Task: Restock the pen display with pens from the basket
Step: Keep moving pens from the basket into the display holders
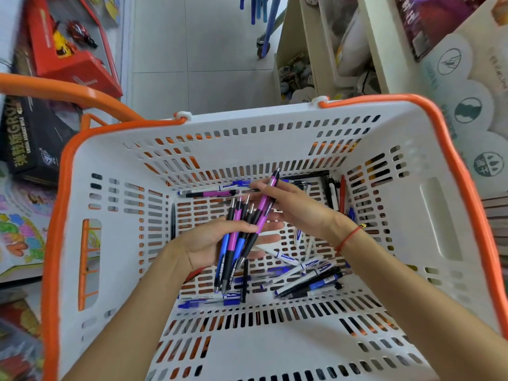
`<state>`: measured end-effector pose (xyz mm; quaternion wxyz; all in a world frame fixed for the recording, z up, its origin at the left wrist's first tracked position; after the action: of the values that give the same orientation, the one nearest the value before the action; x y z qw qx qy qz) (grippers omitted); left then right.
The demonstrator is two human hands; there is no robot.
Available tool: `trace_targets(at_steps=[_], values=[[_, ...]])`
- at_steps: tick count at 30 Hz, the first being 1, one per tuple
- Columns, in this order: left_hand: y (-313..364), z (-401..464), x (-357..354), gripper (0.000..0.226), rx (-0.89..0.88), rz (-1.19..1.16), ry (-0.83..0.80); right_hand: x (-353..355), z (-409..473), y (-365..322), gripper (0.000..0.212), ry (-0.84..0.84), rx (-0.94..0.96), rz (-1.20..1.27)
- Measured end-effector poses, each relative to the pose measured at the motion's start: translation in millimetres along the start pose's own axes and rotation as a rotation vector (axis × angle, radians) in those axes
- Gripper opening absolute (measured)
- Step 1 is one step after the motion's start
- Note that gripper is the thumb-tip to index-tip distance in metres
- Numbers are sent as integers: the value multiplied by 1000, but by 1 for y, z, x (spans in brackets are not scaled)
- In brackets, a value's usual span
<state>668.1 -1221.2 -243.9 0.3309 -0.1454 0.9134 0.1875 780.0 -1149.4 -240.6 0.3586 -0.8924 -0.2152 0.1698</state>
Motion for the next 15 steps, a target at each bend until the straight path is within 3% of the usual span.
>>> trace_targets(at_steps=[4, 8, 9, 12, 15], values=[[-3, -1, 3, 41, 23, 1, 11, 3, -6, 0, 28, -152, -48, -278], [-6, -1, 2, 41, 19, -29, 24, 14, -6, -6, 79, 58, 48, -364], [-6, 0, 2, 42, 7, -36, 22, 13, -7, -7, 78, 49, 76, -341], [-4, 0, 1, 43, -7, -22, 24, 8, -11, -11, 44, -22, 140, -293], [-1, -1, 1, 44, -19, -30, 26, 10, -12, -14, 28, -20, 173, -347]])
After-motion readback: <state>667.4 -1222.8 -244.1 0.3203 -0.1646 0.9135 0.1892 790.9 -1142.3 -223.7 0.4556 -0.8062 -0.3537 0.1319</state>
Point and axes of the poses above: each hand's wrist, its own z-axis towards the middle knuckle, its own x-axis out of the back of the hand, y = z × x, the point moved 6 cm from there along z, towards the middle knuckle, and after that the axes turned 7 degrees about -z, right-handed, at the moved point
